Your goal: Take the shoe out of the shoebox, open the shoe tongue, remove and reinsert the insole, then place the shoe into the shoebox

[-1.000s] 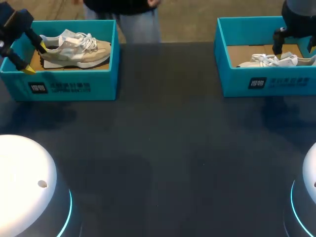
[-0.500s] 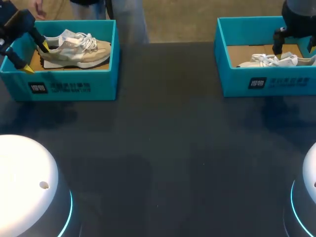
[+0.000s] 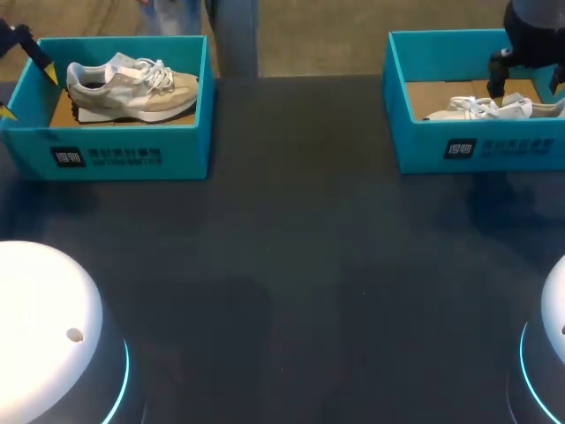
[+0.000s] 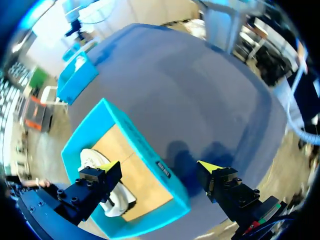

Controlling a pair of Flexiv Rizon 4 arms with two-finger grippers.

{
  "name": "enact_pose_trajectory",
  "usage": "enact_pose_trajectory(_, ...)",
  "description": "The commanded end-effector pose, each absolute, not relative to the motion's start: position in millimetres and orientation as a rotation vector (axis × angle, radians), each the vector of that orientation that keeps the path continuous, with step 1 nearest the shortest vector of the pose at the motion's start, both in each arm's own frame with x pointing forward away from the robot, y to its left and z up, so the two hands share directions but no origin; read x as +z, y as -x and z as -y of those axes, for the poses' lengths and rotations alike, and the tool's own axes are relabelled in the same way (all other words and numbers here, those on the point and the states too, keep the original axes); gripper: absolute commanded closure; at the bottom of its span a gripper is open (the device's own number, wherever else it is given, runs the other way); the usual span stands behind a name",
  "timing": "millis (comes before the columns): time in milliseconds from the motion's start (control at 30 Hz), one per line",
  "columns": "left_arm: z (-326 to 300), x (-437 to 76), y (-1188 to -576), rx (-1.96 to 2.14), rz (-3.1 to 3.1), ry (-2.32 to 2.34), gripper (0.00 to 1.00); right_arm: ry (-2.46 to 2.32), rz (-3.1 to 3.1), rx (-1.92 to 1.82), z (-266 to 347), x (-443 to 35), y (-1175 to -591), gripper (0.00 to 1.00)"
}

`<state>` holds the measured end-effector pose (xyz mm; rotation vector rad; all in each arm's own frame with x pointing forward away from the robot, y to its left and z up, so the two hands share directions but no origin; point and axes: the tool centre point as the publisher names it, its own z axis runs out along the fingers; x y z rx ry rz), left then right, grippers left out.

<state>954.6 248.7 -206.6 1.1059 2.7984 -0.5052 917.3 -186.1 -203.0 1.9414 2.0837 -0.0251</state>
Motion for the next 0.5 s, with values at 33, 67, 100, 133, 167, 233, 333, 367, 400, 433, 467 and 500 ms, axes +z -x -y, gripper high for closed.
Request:
enact_pose_trajectory(33,-258,-213,-997,-0.424,-2.730,-1.532,0.00,-1.941,-2.082,-0.024,186,-203,-917,0.00)
enact_pose_trajectory(67,-259,-214,-1003,-0.398,-2.705,-1.547,0.00,-1.941,-2.082,-0.024,186,-203,-917,0.00)
enact_pose_trajectory(100,-260,-214,-1010,-0.381,-2.674,-1.572,0.00,-1.941,-2.082,-0.024,186,-203,-917,0.00)
enact_pose_trajectory(133,-261,-213,-1016,-0.391,-2.645,-1.599,0.00,-1.941,-2.082,-0.024,186,-203,-917,0.00)
enact_pose_trajectory(167,-262,-212,-1022,-0.372,-2.629,-1.602,0.00,-1.941,-2.082,-0.024,186,-203,-917,0.00)
enact_pose_trajectory(233,-263,-214,-1036,-0.283,-2.593,-1.659,0.00,-1.941,-2.082,-0.024,186,-203,-917,0.00)
enact_pose_trajectory(333,-265,-215,-1055,-0.225,-2.552,-1.695,0.00,-1.941,-2.082,-0.024,186,-203,-917,0.00)
enact_pose_trajectory(367,-265,-217,-1062,-0.174,-2.527,-1.719,0.00,-1.941,-2.082,-0.024,186,-203,-917,0.00)
enact_pose_trajectory(400,-265,-220,-1067,-0.159,-2.513,-1.742,0.00,-1.941,-2.082,-0.024,186,-203,-917,0.00)
enact_pose_trajectory(433,-266,-221,-1073,-0.149,-2.507,-1.756,0.00,-1.941,-2.082,-0.024,186,-203,-917,0.00)
enact_pose_trajectory(467,-266,-224,-1079,-0.114,-2.492,-1.773,0.00,-1.941,-2.082,-0.024,186,-203,-917,0.00)
enact_pose_trajectory(500,-266,-226,-1084,-0.120,-2.478,-1.790,0.00,-1.941,-2.082,-0.024,186,-203,-917,0.00)
